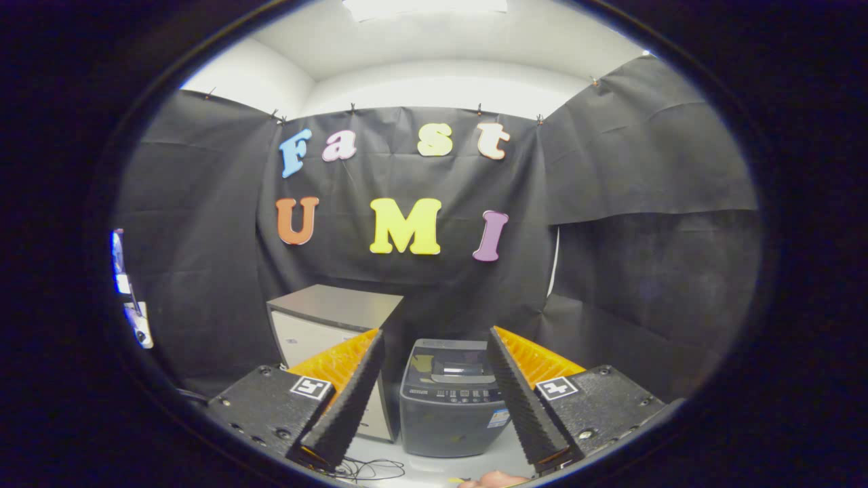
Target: Put the clothes into the washing machine and then close the washing machine lid.
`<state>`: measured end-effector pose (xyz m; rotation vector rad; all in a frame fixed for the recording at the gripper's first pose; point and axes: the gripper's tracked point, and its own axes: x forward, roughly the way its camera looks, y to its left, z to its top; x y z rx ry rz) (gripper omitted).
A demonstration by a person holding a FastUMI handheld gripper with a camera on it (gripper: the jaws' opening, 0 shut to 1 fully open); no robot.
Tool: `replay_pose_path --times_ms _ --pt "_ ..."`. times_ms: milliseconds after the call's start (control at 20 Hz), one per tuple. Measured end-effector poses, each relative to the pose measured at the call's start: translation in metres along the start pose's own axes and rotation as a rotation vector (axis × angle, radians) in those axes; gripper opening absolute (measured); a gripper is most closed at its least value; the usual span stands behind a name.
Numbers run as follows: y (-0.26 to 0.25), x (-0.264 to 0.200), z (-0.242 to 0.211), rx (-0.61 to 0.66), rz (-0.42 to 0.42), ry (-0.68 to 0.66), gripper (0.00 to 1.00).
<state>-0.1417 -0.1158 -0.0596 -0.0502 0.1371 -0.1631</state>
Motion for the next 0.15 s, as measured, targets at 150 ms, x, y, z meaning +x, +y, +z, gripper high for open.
replay_pose_path --times_ms 150 --pt "-0.016 -0.046 0.006 -0.031 0.0 -0.033 0.97"
